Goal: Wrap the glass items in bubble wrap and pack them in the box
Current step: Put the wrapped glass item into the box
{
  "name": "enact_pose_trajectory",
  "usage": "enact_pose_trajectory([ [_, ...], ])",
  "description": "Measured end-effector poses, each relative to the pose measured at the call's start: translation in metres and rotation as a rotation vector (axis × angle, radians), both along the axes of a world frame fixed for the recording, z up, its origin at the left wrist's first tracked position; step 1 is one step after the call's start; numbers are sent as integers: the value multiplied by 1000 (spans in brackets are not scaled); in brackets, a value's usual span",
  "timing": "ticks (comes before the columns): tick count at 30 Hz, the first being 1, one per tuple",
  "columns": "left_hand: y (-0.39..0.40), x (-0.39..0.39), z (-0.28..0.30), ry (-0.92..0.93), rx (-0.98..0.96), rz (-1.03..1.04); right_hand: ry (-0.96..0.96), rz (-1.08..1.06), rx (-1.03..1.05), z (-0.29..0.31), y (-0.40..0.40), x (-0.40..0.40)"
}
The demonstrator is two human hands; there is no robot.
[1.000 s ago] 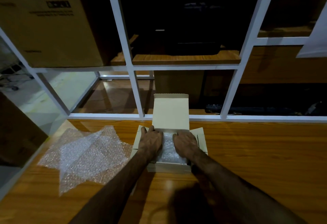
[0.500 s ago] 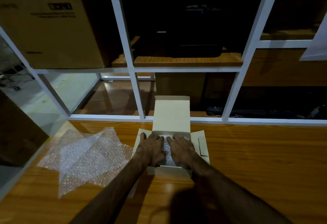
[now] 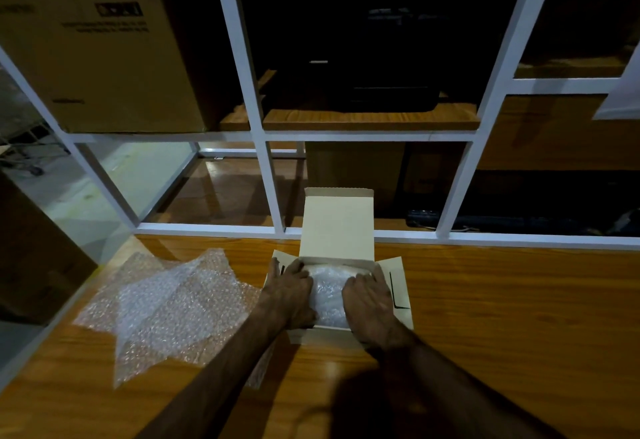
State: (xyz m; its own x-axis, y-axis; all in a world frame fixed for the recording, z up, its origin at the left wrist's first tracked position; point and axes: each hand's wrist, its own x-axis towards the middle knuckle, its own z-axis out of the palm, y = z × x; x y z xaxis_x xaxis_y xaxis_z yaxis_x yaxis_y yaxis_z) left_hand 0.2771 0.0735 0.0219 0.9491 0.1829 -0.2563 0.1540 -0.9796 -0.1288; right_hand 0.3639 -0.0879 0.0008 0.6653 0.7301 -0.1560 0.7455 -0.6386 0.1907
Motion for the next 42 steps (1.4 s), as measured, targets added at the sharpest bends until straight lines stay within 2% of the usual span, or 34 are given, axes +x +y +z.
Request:
enact_pose_trajectory([
  [5, 1, 4, -12, 11, -6, 22, 63, 55, 73, -15, 4, 10],
  [8, 2, 9, -16, 16, 2, 31, 101, 45, 27, -3, 11, 12],
  [15, 2, -2, -2, 54, -13, 24, 136, 30, 174, 0, -11, 13],
  [20, 0, -2, 2, 69, 5, 38, 316, 70, -48, 17, -20, 21],
  [24, -6, 5, 1, 30, 31, 56, 453, 70, -115, 26, -14, 33],
  [27, -8, 3, 0, 11, 18, 81, 444, 98, -126, 25, -15, 36],
  [32, -9, -2, -2, -44, 2, 115, 335, 95, 17, 16, -17, 25],
  [38, -7, -12, 4, -52, -80, 111, 473, 142, 14, 24, -31, 37],
  [42, -11, -23, 7, -72, -148, 159, 433, 163, -1, 26, -34, 37],
])
